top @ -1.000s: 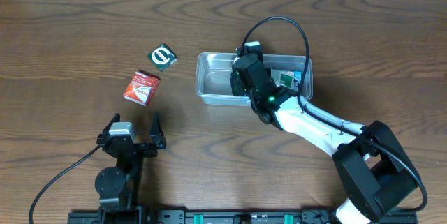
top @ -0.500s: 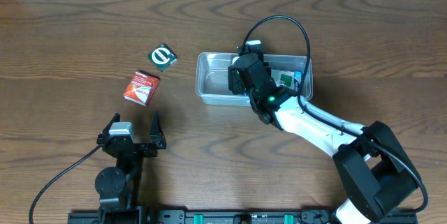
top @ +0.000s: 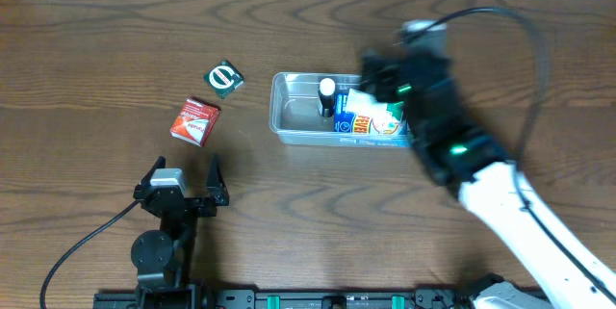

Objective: Pack container
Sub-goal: 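Open the right gripper and lift it away to the right side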

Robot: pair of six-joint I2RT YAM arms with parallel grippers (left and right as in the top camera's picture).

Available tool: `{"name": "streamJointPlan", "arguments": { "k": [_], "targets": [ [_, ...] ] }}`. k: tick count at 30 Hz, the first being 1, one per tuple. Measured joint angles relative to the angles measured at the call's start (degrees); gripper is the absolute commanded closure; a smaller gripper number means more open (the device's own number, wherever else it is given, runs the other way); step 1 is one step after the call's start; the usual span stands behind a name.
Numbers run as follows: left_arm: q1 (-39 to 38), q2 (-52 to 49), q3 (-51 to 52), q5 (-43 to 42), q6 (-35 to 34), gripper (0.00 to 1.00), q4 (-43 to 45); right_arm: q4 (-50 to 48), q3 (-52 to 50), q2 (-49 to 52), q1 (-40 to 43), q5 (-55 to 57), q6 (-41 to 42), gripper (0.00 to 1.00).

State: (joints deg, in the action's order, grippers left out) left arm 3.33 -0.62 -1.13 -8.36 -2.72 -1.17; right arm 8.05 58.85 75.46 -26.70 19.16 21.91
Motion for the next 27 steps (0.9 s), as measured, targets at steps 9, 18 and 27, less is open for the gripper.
{"name": "streamJointPlan", "arguments": {
  "k": [9,18,27],
  "targets": [
    [0.00,0.00,0.00,-0.02,0.00,0.02,0.00,10.38,-0.04,-1.46,23.39,-1.77,0.22,0.01],
    [0.00,0.00,0.00,-0.04,-0.04,0.02,0.02,19.17,-0.09,-1.46,35.69,-2.40,0.24,0.01],
    [0.00,-2.25,-2.95,-2.84,-0.02,0.02,-5.99,24.15,-0.11,-1.44,36.22,-2.75,0.24,0.01]
  ]
}}
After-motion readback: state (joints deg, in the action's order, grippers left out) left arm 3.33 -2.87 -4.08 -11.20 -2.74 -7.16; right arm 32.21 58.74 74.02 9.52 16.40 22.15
